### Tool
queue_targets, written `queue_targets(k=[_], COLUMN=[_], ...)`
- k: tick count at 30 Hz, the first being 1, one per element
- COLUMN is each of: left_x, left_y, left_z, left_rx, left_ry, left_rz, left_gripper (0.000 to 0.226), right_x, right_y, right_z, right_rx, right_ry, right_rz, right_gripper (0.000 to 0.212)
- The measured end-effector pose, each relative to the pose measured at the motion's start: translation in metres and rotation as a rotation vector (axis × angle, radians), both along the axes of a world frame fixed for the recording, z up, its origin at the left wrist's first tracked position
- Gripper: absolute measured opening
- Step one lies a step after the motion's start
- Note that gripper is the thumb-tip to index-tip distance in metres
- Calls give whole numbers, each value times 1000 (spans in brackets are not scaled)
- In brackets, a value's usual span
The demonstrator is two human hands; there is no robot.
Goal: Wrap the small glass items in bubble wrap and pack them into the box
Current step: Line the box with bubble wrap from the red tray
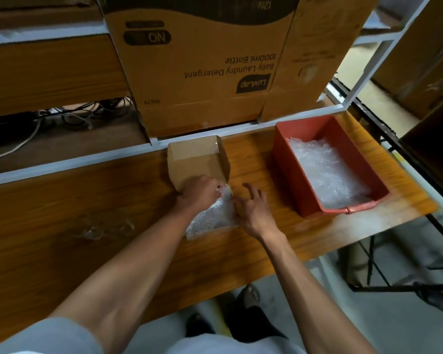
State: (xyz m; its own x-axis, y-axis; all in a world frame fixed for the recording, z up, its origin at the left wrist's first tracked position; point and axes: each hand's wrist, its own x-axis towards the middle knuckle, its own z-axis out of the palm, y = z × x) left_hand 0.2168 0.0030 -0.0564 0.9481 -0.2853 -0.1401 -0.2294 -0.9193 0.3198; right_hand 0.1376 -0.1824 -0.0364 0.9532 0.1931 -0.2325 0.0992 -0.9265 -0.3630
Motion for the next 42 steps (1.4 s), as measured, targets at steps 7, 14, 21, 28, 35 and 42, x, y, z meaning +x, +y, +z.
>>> queue_targets(k=[7, 14, 21, 28, 35, 42], left_x=[-18, -46, -38, -35, -45, -48], left_y=[4, 14, 8, 14, 18, 19], left_z=[-8, -22, -33, -25, -18, -16], left_rx=[10, -172, -77, -96, -46, 109], left_ry=[-242, -198, 154, 137, 46, 172], left_rz=[-103, -100, -115, -68, 0, -26], left_gripper=[39, 28, 77, 64, 42, 50], right_x=[13, 11, 10, 9, 24, 22], right_y=[12, 16, 19, 22, 61, 67], right_z=[-20, -18, -15, -22, -24, -32], right_rx=[-149, -173, -176, -94, -191, -446], right_ry=[123, 62, 45, -230, -148, -163], right_rz=[-24, -42, -73, 71, 280, 432], right_gripper=[47, 43, 51, 49, 45, 35])
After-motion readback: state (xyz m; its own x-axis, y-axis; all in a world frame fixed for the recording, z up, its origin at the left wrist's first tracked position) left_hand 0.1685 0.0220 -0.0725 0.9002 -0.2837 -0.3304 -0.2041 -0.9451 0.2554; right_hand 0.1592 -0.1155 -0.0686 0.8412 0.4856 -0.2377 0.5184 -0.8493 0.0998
